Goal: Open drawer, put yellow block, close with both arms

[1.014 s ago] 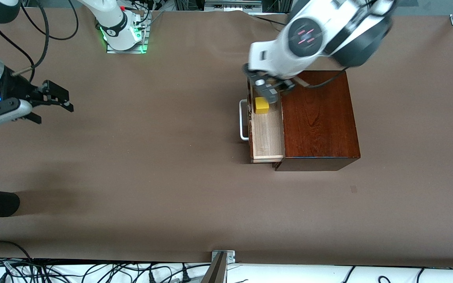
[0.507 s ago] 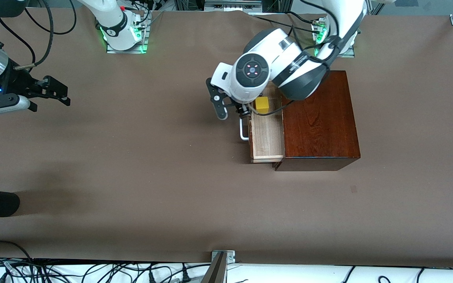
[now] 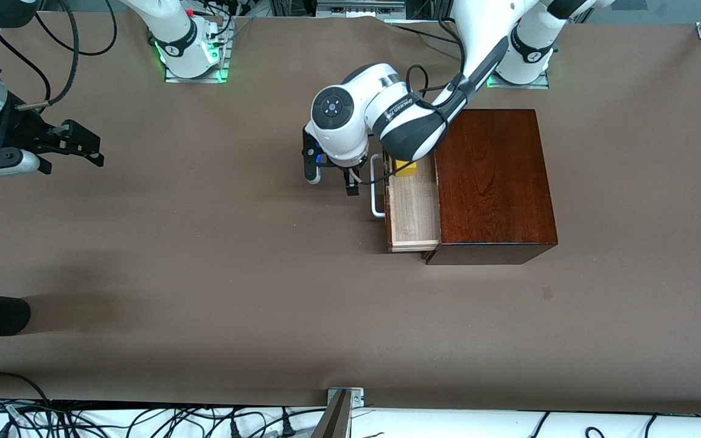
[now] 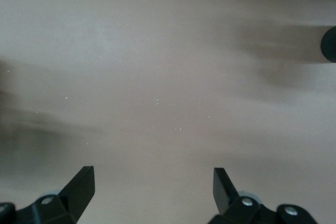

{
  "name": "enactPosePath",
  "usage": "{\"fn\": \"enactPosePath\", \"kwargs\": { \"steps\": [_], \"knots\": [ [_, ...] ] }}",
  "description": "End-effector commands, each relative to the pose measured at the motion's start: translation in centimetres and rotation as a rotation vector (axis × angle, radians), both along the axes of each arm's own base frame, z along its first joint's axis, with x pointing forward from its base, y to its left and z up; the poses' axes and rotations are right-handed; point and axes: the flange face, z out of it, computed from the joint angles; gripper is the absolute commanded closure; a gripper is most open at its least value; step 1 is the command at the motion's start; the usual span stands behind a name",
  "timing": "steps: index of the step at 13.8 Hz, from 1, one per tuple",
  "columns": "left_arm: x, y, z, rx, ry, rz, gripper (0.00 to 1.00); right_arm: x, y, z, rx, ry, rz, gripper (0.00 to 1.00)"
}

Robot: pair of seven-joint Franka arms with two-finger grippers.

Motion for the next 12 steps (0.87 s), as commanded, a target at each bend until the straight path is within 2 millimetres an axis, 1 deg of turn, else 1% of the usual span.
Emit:
{"fn": "enactPosePath", "kwargs": {
  "steps": [1,2,4,6,7,9,10,12],
  "knots": [
    [0.5,2.0,-1.5,0.048,0.009,-0.023,0.00,0.4,-0.1,0.6,-0.016,-0.008,-0.020,0.00],
    [1.2,3.3,-2.0,0.067,0.025,-0.005,0.00,0.4,0.2,0.7,-0.017,-0.013,-0.015,0.00],
    [2.9,6.1,-1.9,0.095,0.052,0.033,0.00,0.6,0.4,0.9,-0.015,-0.031,-0.011,0.00],
    [3.6,8.2,-1.8,0.131,0.105,-0.009,0.00,0.6,0.4,0.9,-0.015,-0.028,-0.011,0.00],
    [4.0,9.4,-1.3,0.151,0.124,0.001,0.00,0.6,0.3,0.8,-0.016,-0.027,-0.013,0.00],
    [4.3,10.8,-0.7,0.179,0.150,0.017,0.00,0.6,0.0,0.9,-0.011,-0.032,-0.019,0.00],
    [4.2,11.0,-0.5,0.192,0.160,0.016,0.00,0.7,-0.1,0.8,-0.010,-0.029,-0.024,0.00],
    [4.0,11.4,-0.3,0.215,0.177,0.016,0.00,0.8,-1.0,0.8,-0.006,-0.029,-0.029,0.00]
  ]
}}
